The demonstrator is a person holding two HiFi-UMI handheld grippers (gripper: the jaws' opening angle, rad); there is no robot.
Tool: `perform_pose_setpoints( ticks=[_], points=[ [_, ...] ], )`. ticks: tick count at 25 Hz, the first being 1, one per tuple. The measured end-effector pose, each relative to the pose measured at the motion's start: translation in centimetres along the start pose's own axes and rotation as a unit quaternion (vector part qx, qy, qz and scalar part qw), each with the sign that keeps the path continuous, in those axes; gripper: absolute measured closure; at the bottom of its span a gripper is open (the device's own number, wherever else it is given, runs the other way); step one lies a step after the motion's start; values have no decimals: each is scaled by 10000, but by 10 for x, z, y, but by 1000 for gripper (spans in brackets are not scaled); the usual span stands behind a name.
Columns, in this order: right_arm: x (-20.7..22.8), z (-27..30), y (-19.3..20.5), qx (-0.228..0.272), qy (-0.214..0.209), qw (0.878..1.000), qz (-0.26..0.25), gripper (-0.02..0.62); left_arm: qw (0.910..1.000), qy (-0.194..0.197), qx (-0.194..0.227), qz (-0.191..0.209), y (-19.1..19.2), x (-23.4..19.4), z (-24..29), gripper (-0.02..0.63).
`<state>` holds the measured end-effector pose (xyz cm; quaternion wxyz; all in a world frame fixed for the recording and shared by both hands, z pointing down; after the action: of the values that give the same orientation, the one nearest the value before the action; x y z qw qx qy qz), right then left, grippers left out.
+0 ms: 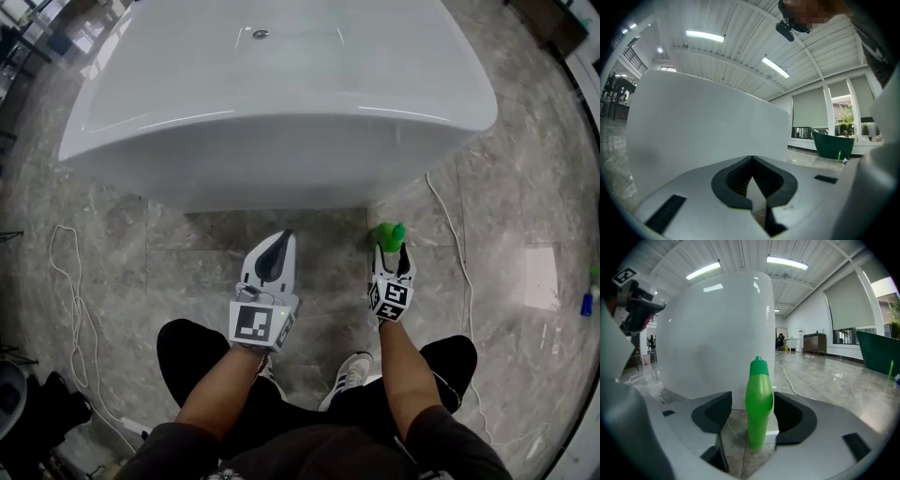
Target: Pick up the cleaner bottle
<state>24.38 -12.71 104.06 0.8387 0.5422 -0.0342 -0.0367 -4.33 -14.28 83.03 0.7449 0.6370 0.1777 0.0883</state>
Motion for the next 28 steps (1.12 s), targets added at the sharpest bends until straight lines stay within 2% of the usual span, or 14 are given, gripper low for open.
perform_pose_setpoints(
  ticks=[11,24,26,28],
  points=[
    [20,56,28,-77,-136,9999,34,324,9998,0,164,-151,-14,14,-21,600],
    [18,78,22,218,-166,9994,-208,327,9999,-103,84,3,-7,9,-33,600],
    [17,81,22,300,-146,9992,-230,347,10000,-88,40,11,-3,9,-32,600],
    [18,83,21,339,-113,9990,-260,400,10000,-77,-15,12,3,7,-30,600]
  ],
)
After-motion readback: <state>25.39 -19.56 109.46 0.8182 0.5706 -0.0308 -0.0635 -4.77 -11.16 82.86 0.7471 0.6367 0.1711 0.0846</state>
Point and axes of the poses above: the fingertips, and each gripper's own axes: z forward along the fingers, x to its right, y out of its underside, the point moved 7 cm from there along -z, backward along the fingers, and after that the axes turned 5 degrees about -y, right-handed, at the moved point
